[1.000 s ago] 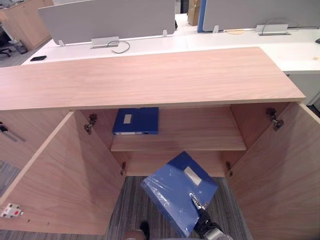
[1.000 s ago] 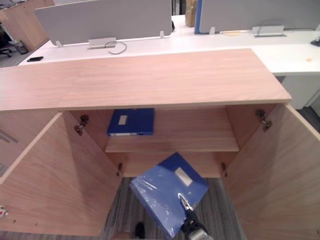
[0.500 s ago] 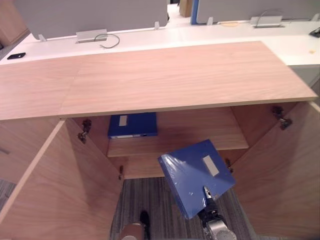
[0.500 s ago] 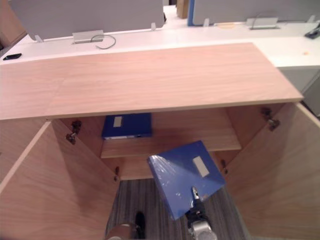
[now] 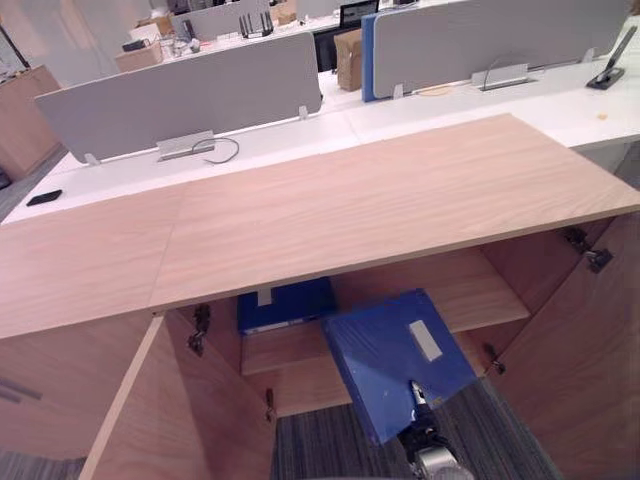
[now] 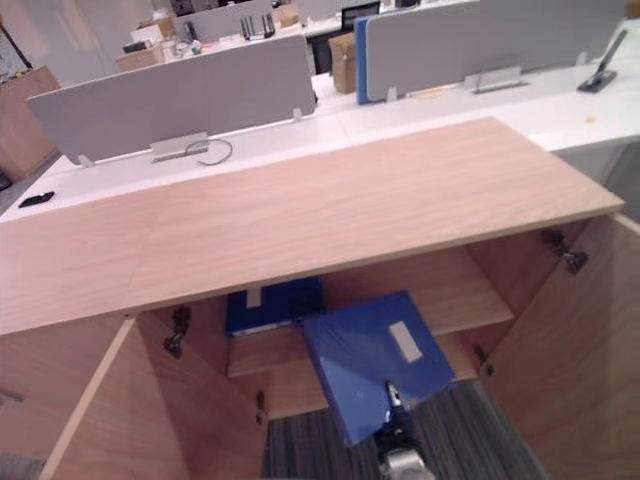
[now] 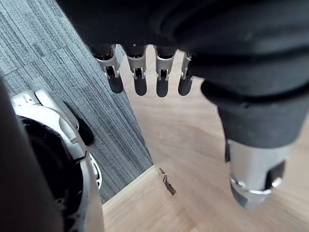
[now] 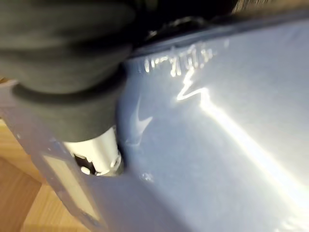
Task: Walk over to the cabinet, pick up the folder, carry it to the office cabinet, place the folder inside the office cabinet, then close the office cabinet door
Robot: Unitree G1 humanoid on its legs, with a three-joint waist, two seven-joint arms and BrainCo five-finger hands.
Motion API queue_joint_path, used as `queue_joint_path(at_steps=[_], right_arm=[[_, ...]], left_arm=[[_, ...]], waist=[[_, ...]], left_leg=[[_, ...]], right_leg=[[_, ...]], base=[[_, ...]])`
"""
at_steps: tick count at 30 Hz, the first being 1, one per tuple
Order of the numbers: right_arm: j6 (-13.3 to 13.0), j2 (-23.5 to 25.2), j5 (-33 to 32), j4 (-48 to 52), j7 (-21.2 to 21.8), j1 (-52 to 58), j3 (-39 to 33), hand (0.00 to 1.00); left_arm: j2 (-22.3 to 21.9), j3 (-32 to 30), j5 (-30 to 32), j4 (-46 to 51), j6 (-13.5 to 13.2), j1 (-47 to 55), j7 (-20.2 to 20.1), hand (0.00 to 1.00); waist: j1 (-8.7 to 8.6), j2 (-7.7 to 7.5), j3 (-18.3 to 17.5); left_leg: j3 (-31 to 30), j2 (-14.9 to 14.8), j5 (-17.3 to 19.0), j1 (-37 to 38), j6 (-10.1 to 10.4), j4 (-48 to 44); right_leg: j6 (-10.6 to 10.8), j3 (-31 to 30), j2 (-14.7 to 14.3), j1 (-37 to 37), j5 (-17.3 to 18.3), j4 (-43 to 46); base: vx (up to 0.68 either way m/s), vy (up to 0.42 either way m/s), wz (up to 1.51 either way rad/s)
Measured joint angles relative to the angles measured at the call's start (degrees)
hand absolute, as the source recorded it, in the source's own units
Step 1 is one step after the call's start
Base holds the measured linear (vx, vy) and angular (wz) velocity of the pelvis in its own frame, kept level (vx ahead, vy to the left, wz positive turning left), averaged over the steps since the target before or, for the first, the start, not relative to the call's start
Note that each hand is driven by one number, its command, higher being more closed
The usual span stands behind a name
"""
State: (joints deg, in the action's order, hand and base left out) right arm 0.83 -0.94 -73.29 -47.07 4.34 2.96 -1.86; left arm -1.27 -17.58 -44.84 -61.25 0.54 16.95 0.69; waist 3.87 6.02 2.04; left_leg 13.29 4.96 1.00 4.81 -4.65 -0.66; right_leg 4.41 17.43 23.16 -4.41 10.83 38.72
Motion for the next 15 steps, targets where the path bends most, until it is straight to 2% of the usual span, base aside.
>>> queue_joint_path(at_steps=[2, 4, 6, 8, 11, 15], right_arm=[[0.0, 0.0, -0.1, 0.8, 0.1, 0.0, 0.3, 1.00], [-0.3, 0.0, -0.5, 3.0, 0.0, 0.4, 1.6, 1.00], [-0.7, 0.1, -1.1, 5.8, 0.0, 1.4, 2.1, 1.00], [-0.8, -0.6, -2.2, 8.2, 0.0, 1.3, 3.8, 1.00], [-0.2, -1.0, -2.0, 10.6, 0.2, 2.0, 7.8, 1.00], [0.4, -2.1, -0.8, 12.9, 0.9, 3.5, 8.1, 1.00]], left_arm=[[0.2, 0.0, 0.1, -0.1, 0.0, 0.2, 0.0, 0.00], [0.0, -0.8, 0.4, -0.1, 0.1, 1.6, 0.0, 0.00], [-0.5, -2.2, 1.4, -0.1, 0.2, 2.8, -0.1, 0.00], [-2.4, -3.2, 1.4, 0.5, 0.4, 4.1, -0.1, 0.00], [-2.4, -5.4, 1.6, -0.2, 1.3, 5.3, 0.0, 0.00], [-2.4, -5.8, 2.7, -1.3, 1.3, 5.4, -0.1, 0.00]], waist=[[-0.08, -0.23, 1.6], [-0.24, -0.76, 3.2], [-0.34, -1.64, 3.3], [-0.84, -0.31, 3.3], [-0.18, -0.98, 3.2], [-0.26, -0.82, 3.0]], left_leg=[[-0.4, -1.0, 2.0, 0.5, 0.0, -1.7], [-0.4, -1.3, 4.0, 1.1, 1.3, -4.9], [-0.7, -0.6, 5.7, 0.4, 2.0, -8.0], [-2.0, -3.2, 8.0, -3.2, 3.5, -14.0], [-3.7, -6.8, 7.7, -5.2, 5.5, -14.2], [-6.0, -7.1, 6.8, -3.5, 6.4, -11.1]], right_leg=[[0.5, -0.1, -2.4, -0.8, 1.0, -1.7], [0.9, -0.3, -5.0, -1.4, 0.8, -7.4], [-0.2, 1.4, -5.2, -0.5, 0.3, -12.0], [0.5, 3.3, -7.4, -0.5, 0.7, -13.8], [-1.0, 5.8, -11.8, 0.8, -0.8, -19.4], [-1.3, 8.5, -12.8, 3.5, -1.4, -21.5]], base=[[-0.10, -0.103, 0.14], [-0.13, -0.142, 0.07], [-0.05, -0.173, 0.19], [-0.02, -0.205, 0.33], [0.05, -0.195, 0.05], [0.13, -0.103, 0.26]])
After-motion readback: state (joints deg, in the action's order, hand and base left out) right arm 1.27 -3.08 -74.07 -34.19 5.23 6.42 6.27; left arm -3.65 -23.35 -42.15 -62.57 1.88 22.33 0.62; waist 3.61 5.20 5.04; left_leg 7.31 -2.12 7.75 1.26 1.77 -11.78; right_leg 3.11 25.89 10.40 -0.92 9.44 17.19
